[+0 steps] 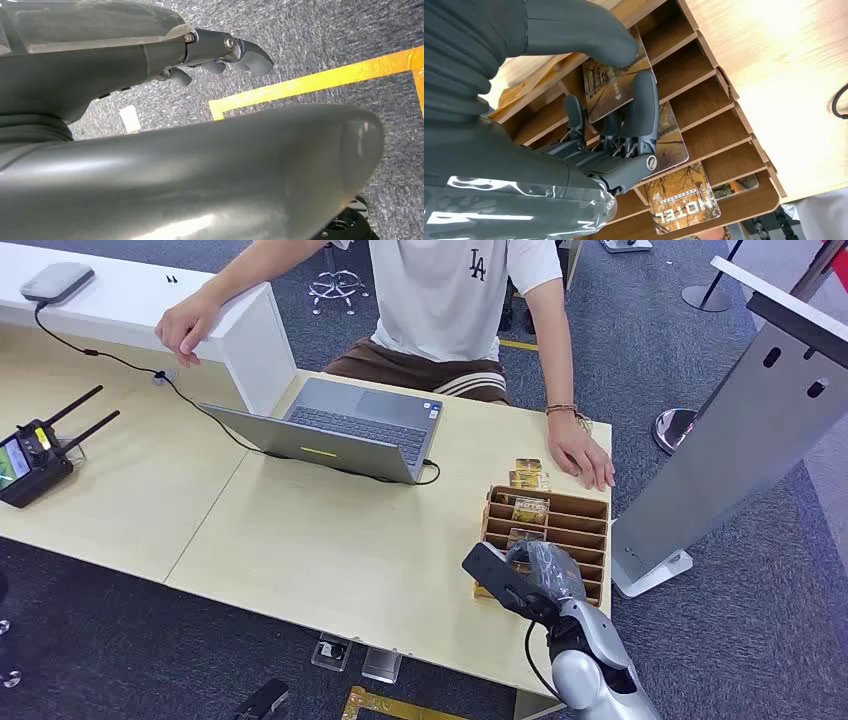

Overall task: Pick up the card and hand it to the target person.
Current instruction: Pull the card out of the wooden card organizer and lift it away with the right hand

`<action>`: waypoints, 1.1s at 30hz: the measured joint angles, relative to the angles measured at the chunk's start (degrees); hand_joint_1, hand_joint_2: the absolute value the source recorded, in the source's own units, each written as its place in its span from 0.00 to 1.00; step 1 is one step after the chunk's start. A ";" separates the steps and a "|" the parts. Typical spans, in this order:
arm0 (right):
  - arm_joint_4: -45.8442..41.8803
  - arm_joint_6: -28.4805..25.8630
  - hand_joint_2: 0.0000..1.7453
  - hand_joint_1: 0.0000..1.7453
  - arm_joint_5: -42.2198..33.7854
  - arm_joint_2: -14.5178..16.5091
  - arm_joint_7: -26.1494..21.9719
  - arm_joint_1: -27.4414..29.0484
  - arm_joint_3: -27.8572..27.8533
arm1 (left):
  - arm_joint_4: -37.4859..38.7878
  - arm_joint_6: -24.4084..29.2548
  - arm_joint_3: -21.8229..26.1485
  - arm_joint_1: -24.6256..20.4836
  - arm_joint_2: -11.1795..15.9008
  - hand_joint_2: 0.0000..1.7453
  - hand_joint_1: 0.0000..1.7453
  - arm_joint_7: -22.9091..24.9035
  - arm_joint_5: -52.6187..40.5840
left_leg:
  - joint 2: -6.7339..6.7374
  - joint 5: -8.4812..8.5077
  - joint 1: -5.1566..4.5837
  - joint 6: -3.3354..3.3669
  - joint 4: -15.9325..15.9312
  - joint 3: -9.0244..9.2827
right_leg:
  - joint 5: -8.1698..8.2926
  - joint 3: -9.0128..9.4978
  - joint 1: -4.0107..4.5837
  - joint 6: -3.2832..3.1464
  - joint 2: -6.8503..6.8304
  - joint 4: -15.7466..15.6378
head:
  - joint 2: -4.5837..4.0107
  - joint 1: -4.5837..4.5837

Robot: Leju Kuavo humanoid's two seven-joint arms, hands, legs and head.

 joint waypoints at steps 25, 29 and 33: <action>0.65 -0.20 1.00 0.89 -0.04 0.09 -0.67 -0.12 0.00 | 0.00 0.00 -0.02 -0.20 0.00 0.00 0.00 0.17 -0.01 | 0.00 0.00 0.00 0.00 0.00 0.00 | 0.00 0.01 0.00 0.00 0.00 0.00 | 0.00 0.00; 0.68 -0.18 1.00 0.88 -0.04 0.09 -1.00 -0.12 0.00 | 0.00 -0.04 -0.02 -0.21 0.03 1.00 0.00 -0.49 -0.07 | 0.00 0.00 0.00 0.00 0.00 0.00 | 0.00 0.01 0.00 0.00 0.00 0.00 | 0.00 0.00; 0.73 -0.18 1.00 0.88 -0.04 0.09 -1.18 -0.14 0.00 | 0.00 0.22 -0.07 -0.22 0.15 1.00 0.00 -0.91 -0.57 | 0.00 0.00 0.00 0.00 0.00 0.00 | 0.00 0.01 0.00 0.00 0.00 0.00 | 0.00 0.00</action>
